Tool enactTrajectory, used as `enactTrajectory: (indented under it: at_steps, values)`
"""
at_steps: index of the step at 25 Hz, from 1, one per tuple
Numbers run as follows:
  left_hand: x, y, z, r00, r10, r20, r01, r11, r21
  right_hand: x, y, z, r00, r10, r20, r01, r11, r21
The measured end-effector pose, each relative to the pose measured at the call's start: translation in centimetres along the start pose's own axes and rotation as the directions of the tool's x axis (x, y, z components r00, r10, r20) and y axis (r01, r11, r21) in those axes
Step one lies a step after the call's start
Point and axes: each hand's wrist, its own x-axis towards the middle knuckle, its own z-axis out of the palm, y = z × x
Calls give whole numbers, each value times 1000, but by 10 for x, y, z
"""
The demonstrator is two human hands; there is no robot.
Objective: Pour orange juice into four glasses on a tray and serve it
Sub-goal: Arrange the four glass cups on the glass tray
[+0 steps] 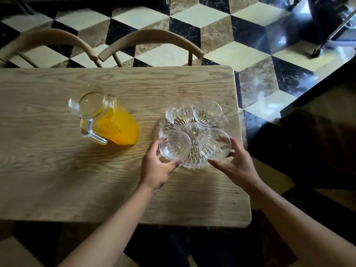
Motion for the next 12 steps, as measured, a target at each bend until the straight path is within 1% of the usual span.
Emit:
enactTrajectory:
  at_steps: [3, 7, 12]
  values:
    - [4, -6, 5, 1000, -17, 11, 17, 1000, -20, 2, 6, 5, 1000, 22, -9, -22, 1000, 21]
    - [9, -9, 8, 999, -24, 35, 25, 998, -55, 2, 8, 8, 1000, 31, -3, -31, 1000, -6]
    - [13, -8, 11, 999, -32, 41, 33, 999, -43, 6, 5, 7, 998, 57, -6, -57, 998, -28]
